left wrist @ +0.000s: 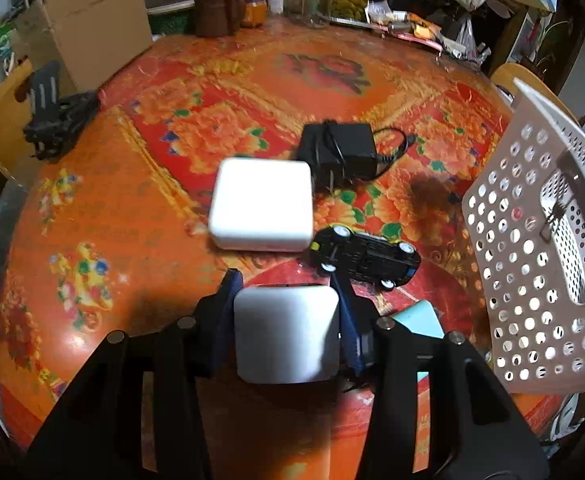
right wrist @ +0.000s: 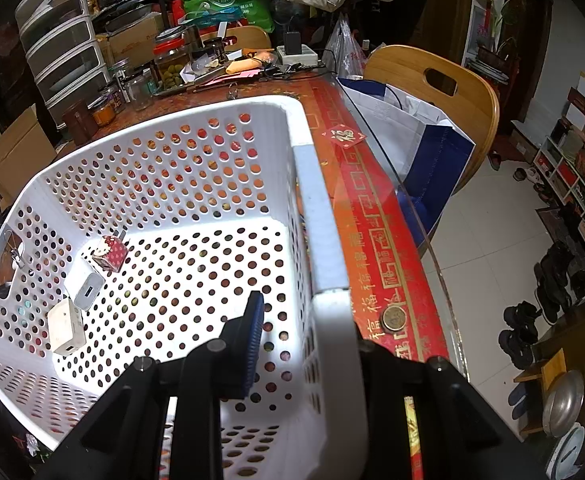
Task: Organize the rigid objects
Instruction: 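Grasp the white charger beside the black toy car with the left gripper, then carry the white charger into the basket and open the left gripper, then move the left gripper back toward the blue charger on the table, then grasp the teal charger with the left gripper, then carry the teal charger into the basket and open the left gripper, then grasp the black-and-yellow toy car with the left gripper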
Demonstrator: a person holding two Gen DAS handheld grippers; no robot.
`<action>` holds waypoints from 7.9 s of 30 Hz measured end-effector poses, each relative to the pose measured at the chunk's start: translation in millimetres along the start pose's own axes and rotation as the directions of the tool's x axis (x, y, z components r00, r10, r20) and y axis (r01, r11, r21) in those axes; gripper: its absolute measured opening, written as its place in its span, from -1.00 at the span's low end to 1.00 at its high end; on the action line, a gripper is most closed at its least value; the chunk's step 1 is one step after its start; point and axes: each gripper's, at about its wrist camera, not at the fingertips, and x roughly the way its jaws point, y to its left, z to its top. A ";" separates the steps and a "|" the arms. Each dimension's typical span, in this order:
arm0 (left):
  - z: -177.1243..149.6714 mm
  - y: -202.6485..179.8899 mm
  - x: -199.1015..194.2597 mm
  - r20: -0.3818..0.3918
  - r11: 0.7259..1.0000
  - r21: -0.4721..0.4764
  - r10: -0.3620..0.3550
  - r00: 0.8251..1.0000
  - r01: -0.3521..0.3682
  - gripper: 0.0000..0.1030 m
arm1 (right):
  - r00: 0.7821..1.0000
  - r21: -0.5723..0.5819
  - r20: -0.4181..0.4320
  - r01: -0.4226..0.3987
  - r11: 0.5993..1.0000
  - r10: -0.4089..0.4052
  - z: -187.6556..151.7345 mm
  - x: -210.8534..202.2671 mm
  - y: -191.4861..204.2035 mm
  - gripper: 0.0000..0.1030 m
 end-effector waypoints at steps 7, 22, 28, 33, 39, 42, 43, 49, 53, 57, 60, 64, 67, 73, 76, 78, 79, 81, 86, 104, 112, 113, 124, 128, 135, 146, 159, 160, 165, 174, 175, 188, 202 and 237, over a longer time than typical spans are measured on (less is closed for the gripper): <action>3.7 7.8 -23.5 0.064 1.000 -0.004 0.027 0.998 -0.027 -0.17 | 1.000 0.002 0.000 -0.001 1.000 0.001 -0.3 0.1 0.1 -0.50; 23.8 4.2 -83.6 0.207 0.997 0.024 0.066 0.976 -0.073 -0.17 | 1.000 -0.003 -0.001 -0.004 1.000 0.004 -0.5 0.5 -0.2 -0.50; 43.0 -26.5 -116.3 0.274 0.992 0.091 0.059 0.960 -0.087 -0.17 | 1.000 -0.004 -0.001 -0.005 1.000 0.005 -0.2 0.4 -0.4 -0.50; 61.8 -63.0 -144.1 0.312 0.986 0.153 0.015 0.950 -0.065 -0.17 | 1.000 -0.004 -0.001 -0.004 1.000 0.004 -0.1 0.3 -0.1 -0.50; 78.6 -120.1 -162.8 0.313 0.964 0.263 -0.036 0.949 -0.050 -0.17 | 1.000 -0.004 -0.001 -0.005 1.000 0.005 -0.1 0.2 -0.1 -0.50; 82.2 -150.8 -160.4 0.284 0.947 0.318 -0.047 0.958 -0.048 -0.17 | 1.000 -0.003 0.000 -0.005 1.000 0.005 0.0 0.1 0.0 -0.50; 81.9 -161.9 -157.0 0.271 0.939 0.339 -0.049 0.961 -0.048 -0.17 | 1.000 -0.004 0.000 -0.005 1.000 0.005 0.1 0.1 0.0 -0.50; 74.9 -212.5 -127.9 0.151 0.895 0.446 -0.070 0.986 -0.005 -0.17 | 1.000 -0.004 0.001 -0.006 1.000 0.006 0.2 -0.1 1.3 -0.50; 59.2 -240.3 -97.5 0.018 0.849 0.527 -0.055 0.998 0.037 -0.17 | 1.000 -0.012 -0.010 -0.002 1.000 0.001 0.3 -0.5 4.4 -0.50; 49.7 -262.0 -70.9 -0.099 0.829 0.550 -0.056 0.993 0.102 -0.17 | 1.000 -0.017 -0.014 0.000 1.000 0.000 1.4 -0.6 6.1 -0.50; 50.2 -273.0 -51.1 -0.168 0.827 0.547 -0.043 0.985 0.129 -0.17 | 1.000 -0.016 -0.012 -0.003 1.000 0.003 2.2 -0.6 6.2 -0.50; 51.5 -287.9 -29.0 -0.240 0.821 0.553 -0.006 0.971 0.142 -0.17 | 1.000 -0.016 -0.013 -0.005 1.000 0.004 3.2 -0.1 6.0 -0.50; 51.9 -299.2 -17.3 -0.278 0.813 0.563 0.015 0.961 0.150 -0.17 | 1.000 -0.016 -0.014 -0.005 1.000 0.005 3.3 -0.1 6.1 -0.50; 49.2 -315.7 6.5 -0.371 0.787 0.578 0.017 0.929 0.216 -0.15 | 1.000 -0.019 -0.018 -0.013 1.000 0.013 4.1 0.5 6.0 -0.50; 51.8 -313.8 3.5 -0.358 0.780 0.583 -0.006 0.934 0.228 0.20 | 1.000 -0.017 -0.021 -0.022 1.000 0.021 3.7 0.7 5.2 -0.49; 62.1 -298.4 -20.2 -0.278 0.802 0.554 -0.076 0.958 0.224 0.21 | 1.000 -0.018 -0.021 -0.022 1.000 0.022 2.9 0.6 4.7 -0.49; 65.9 -286.3 -35.8 -0.231 0.813 0.538 -0.113 0.966 0.224 0.25 | 1.000 -0.018 -0.022 -0.023 1.000 0.022 2.7 0.4 4.7 -0.49; 70.8 -250.0 -74.5 -0.095 0.842 0.504 -0.168 0.981 0.193 0.53 | 1.000 -0.019 -0.022 -0.023 1.000 0.022 2.3 0.2 4.6 -0.49; 49.6 -124.0 -136.8 0.193 0.948 0.315 -0.119 0.974 0.053 1.00 | 1.000 -0.021 -0.020 -0.017 1.000 0.017 1.2 0.2 4.5 -0.49; -33.3 -58.8 -4.0 0.014 0.982 0.171 -0.084 0.996 0.081 1.00 | 1.000 -0.017 -0.025 -0.006 1.000 0.005 3.3 -0.1 3.4 -0.49; -39.5 -61.6 0.0 0.004 0.984 0.172 -0.058 0.998 0.057 0.39 | 1.000 -0.015 -0.023 -0.009 1.000 0.009 3.5 -0.3 1.8 -0.49; -40.2 -61.5 -1.3 0.013 0.984 0.168 -0.065 0.998 0.062 0.22 | 1.000 -0.015 -0.023 -0.009 1.000 0.009 3.5 -0.3 1.7 -0.49; -34.7 -42.6 -47.6 0.168 0.989 0.141 0.019 0.986 -0.044 0.08 | 1.000 -0.016 -0.023 -0.009 1.000 0.008 3.4 -0.4 1.0 -0.49; -22.7 -33.0 -68.6 0.226 0.987 0.118 0.080 0.971 -0.109 0.08 | 1.000 -0.018 -0.024 -0.009 1.000 0.008 3.7 -0.5 0.7 -0.49; 12.9 -40.2 -114.6 0.328 0.978 0.139 0.105 0.939 -0.158 0.08 | 1.000 -0.019 -0.025 -0.008 1.000 0.007 4.1 -0.2 1.3 -0.49; 56.8 -139.8 -140.5 0.333 0.925 0.351 0.020 0.943 -0.144 0.08 | 1.000 -0.024 -0.026 -0.009 1.000 0.009 3.9 0.1 2.7 -0.49; 68.5 -259.2 -79.4 0.072 0.826 0.557 0.059 0.996 -0.089 0.08 | 1.000 -0.023 -0.025 -0.010 1.000 0.009 3.7 0.0 3.5 -0.49; 68.5 -264.1 -71.6 0.044 0.818 0.570 0.067 0.997 -0.081 0.08 | 1.000 -0.023 -0.024 -0.011 1.000 0.010 3.8 0.0 3.2 -0.49; 62.6 -299.3 -22.2 -0.119 0.765 0.643 0.130 0.984 -0.023 0.08 | 1.000 -0.024 -0.024 -0.011 1.000 0.011 3.7 -0.4 5.2 -0.49; 60.2 -331.1 17.8 -0.224 0.752 0.658 0.158 0.962 0.030 0.08 | 1.000 -0.029 -0.023 -0.020 0.999 0.019 3.5 -0.1 6.5 -0.49; 60.8 -333.4 21.4 -0.238 0.754 0.655 0.154 0.959 0.042 0.08 | 1.000 -0.029 -0.022 -0.020 0.999 0.019 3.5 -0.1 6.5 -0.49; 71.0 -331.1 15.8 -0.203 0.748 0.659 0.072 0.977 0.081 0.51 | 1.000 -0.029 -0.023 -0.019 0.999 0.018 3.4 -0.1 6.7 -0.49; 66.3 -57.1 -91.8 0.148 0.976 0.213 0.005 0.989 -0.037 1.00 | 1.000 -0.035 -0.026 -0.012 0.999 0.011 2.2 1.6 8.3 -0.49; 30.5 -30.2 -18.8 0.147 0.989 0.127 0.055 0.988 -0.074 0.23 | 0.999 -0.034 -0.036 -0.004 0.999 0.003 2.5 0.4 6.2 -0.49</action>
